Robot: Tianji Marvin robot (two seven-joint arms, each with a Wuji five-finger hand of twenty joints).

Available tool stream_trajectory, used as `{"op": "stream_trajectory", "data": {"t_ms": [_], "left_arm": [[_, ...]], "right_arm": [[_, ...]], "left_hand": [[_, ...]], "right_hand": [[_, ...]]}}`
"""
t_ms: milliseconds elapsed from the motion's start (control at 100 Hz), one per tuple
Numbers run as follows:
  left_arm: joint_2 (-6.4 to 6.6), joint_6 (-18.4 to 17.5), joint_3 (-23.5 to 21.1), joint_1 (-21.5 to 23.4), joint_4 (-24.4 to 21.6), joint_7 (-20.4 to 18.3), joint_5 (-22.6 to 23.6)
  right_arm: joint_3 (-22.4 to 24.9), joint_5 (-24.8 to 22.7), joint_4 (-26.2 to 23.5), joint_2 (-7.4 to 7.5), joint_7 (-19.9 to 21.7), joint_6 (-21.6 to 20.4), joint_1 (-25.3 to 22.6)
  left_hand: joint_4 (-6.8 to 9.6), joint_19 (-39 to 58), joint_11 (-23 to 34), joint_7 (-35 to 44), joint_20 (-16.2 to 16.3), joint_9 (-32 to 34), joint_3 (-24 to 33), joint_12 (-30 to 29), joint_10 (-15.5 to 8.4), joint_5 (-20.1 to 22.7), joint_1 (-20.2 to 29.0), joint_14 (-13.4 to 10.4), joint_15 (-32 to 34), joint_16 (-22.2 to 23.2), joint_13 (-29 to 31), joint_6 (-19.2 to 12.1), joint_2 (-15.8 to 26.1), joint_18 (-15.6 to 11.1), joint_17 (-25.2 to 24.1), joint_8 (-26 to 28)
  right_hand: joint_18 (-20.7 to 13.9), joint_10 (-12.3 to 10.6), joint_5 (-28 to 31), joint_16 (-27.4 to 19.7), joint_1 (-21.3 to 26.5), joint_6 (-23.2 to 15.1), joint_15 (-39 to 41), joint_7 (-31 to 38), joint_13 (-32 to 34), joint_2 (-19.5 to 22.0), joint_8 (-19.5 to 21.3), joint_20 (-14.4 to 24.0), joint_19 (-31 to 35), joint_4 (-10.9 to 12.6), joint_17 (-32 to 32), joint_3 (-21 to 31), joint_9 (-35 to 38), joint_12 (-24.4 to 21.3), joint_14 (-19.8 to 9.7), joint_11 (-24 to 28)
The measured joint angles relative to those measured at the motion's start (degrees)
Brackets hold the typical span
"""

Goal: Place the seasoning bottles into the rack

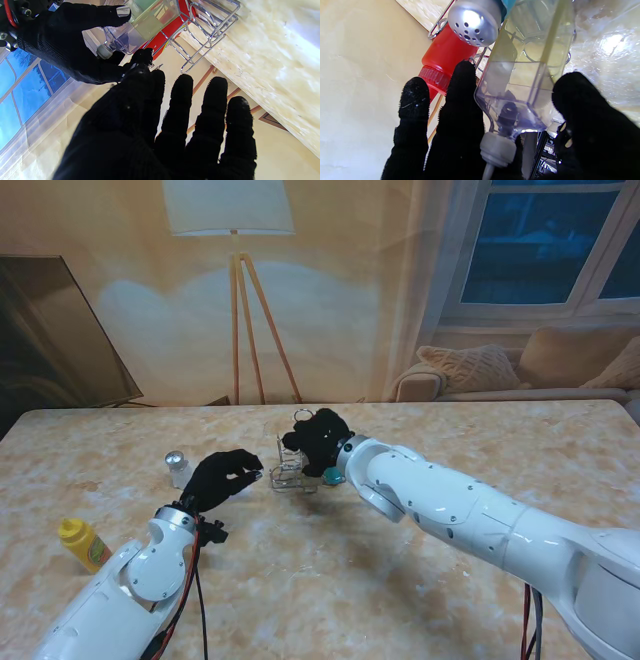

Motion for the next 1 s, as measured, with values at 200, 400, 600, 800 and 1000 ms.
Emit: {"op": "stream_trajectory", "data": {"t_ms": [200, 400, 600, 800, 1000], "left_arm": [[0.0, 0.0, 0.0, 0.0, 0.0, 0.0, -0.1], [0.0, 0.0, 0.0, 0.0, 0.0, 0.0, -0.2], [0.0, 0.0, 0.0, 0.0, 0.0, -0.1, -0.2], [0.01, 0.0, 0.0, 0.0, 0.0, -0.1, -0.2], [0.01, 0.0, 0.0, 0.0, 0.0, -0.1, -0.2]], "right_arm": [[0.8, -0.6, -0.6, 0.44, -0.4, -0.5, -0.2], [0.7, -0.5, 0.2, 0.33, -2.1, -1.1, -0.1], [0.5, -0.3, 1.2, -0.06, -3.3, -1.4, 0.0], [-0.1, -0.2, 2.4, -0.62, -5.2, -2.1, 0.3], [-0.2, 0.0, 4.0, -1.37, -7.2, -2.6, 0.5]], "left_hand": [[-0.47, 0.0, 0.0, 0.0, 0.0, 0.0, 0.6, 0.0, 0.0, 0.0, -0.4, 0.0, 0.0, 0.0, 0.0, 0.0, 0.0, 0.0, 0.0, 0.0], [-0.47, 0.0, 0.0, 0.1, 0.0, 0.0, 0.6, 0.0, 0.0, 0.0, -0.4, 0.0, 0.0, 0.0, 0.0, 0.0, 0.0, 0.0, 0.0, 0.0], [-0.47, 0.0, 0.0, 0.1, 0.0, 0.0, 0.6, 0.0, 0.0, 0.0, -0.4, 0.0, 0.0, 0.0, 0.0, 0.0, 0.0, 0.0, 0.0, 0.0], [-0.47, 0.0, 0.0, 0.1, 0.0, 0.0, 0.6, 0.0, 0.0, 0.0, -0.4, 0.0, 0.0, 0.0, 0.0, 0.0, 0.0, 0.0, 0.0, 0.0], [-0.47, 0.0, 0.0, 0.1, 0.0, 0.0, 0.6, 0.0, 0.0, 0.0, -0.4, 0.0, 0.0, 0.0, 0.0, 0.0, 0.0, 0.0, 0.0, 0.0]], "right_hand": [[-0.6, 0.0, 0.0, 0.0, 0.0, 0.0, 1.2, 1.1, 0.0, 0.0, 0.4, 0.0, 0.0, 0.0, 0.6, 0.3, 0.0, 0.0, -0.8, 2.3], [-3.7, -1.0, 0.9, 0.8, -0.5, 0.0, 5.1, 5.3, 1.7, -2.5, 2.3, 0.0, 0.3, 0.0, 4.1, 2.9, 0.1, 3.1, -2.6, 7.6], [-5.6, -3.0, 2.2, 2.5, -0.6, -0.3, 8.9, 8.9, 2.4, -3.8, 3.6, 0.0, 0.6, 0.0, 6.2, 3.6, 1.3, 7.4, -3.3, 11.6], [-6.8, -4.8, 2.1, 4.3, 0.8, -3.1, 11.7, 13.6, 3.0, -6.8, 3.5, 0.1, 0.6, -4.4, 7.7, 4.4, 2.1, 8.6, -3.4, 13.5], [-7.8, -6.6, 1.4, 6.9, 4.6, -6.5, 18.9, 18.1, 5.3, -8.7, 2.5, 1.2, 0.5, -7.1, 8.9, 5.4, 2.6, 11.5, -11.6, 16.5]]}}
